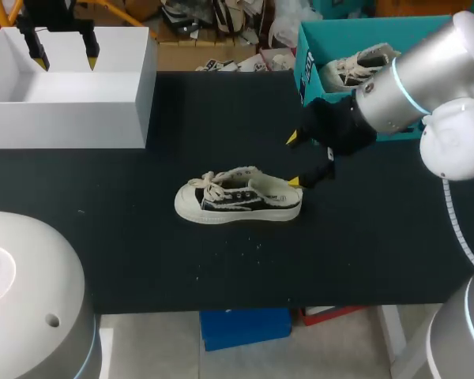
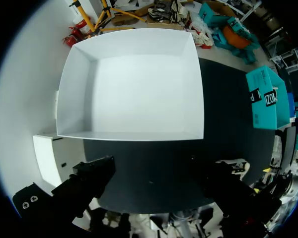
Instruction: Take the shoe out of the shoebox, open the shoe tongue, remove and reinsert the insole, then place the shoe into the shoebox
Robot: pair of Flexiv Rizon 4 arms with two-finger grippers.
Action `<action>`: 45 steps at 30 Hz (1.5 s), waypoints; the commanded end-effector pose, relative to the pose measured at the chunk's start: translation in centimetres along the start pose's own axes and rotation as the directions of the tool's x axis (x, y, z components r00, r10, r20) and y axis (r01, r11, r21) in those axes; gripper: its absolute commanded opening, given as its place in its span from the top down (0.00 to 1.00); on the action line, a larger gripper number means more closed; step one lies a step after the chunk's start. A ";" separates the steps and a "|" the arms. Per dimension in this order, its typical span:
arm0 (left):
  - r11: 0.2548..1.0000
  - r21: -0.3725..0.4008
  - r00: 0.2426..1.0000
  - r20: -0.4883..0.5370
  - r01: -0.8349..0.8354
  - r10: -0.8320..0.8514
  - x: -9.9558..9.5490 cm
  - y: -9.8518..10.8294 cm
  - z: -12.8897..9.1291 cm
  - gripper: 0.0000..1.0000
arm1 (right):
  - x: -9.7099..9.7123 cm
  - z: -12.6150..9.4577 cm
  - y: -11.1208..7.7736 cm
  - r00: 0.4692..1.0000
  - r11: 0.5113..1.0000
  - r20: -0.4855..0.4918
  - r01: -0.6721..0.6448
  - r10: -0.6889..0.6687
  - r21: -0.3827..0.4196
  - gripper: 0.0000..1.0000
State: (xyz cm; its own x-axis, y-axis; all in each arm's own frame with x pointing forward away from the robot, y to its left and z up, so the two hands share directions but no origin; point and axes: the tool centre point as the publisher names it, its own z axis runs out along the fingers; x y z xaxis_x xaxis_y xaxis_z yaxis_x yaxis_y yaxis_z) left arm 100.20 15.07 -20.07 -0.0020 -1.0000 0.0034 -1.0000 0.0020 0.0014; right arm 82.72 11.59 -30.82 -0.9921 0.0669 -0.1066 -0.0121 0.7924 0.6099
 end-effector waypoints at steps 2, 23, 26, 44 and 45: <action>1.000 -0.001 1.000 0.002 0.001 -0.001 0.0 0.0 0.0 0.00 | -0.5 2.8 -2.0 1.000 0.993 -0.003 -0.024 0.024 -0.117 0.00; 1.000 -0.001 1.000 0.002 0.001 -0.001 0.0 0.0 0.0 0.00 | 0.2 6.8 -6.3 0.990 0.963 -0.056 -0.140 0.130 -0.231 0.00; 1.000 -0.001 1.000 0.002 0.001 -0.001 0.0 0.0 0.0 0.00 | 0.3 7.4 -6.7 0.989 0.960 -0.062 -0.148 0.138 -0.238 0.00; 1.000 -0.001 1.000 0.002 0.001 -0.001 0.0 0.0 0.0 0.00 | 0.7 9.9 -6.1 0.987 0.946 -0.054 -0.158 0.149 -0.284 0.00; 1.000 -0.001 1.000 0.002 0.001 -0.001 0.0 0.0 0.0 0.00 | 0.8 10.1 -6.2 0.987 0.945 -0.053 -0.159 0.150 -0.286 0.00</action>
State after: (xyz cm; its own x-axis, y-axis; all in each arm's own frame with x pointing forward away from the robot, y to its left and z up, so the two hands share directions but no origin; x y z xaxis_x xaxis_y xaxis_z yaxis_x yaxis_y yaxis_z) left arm 100.20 15.07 -20.07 -0.0020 -1.0000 0.0034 -1.0000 0.0020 0.0014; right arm 83.29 12.35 -41.96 -0.9890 0.1447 0.0322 0.1098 0.5693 0.8148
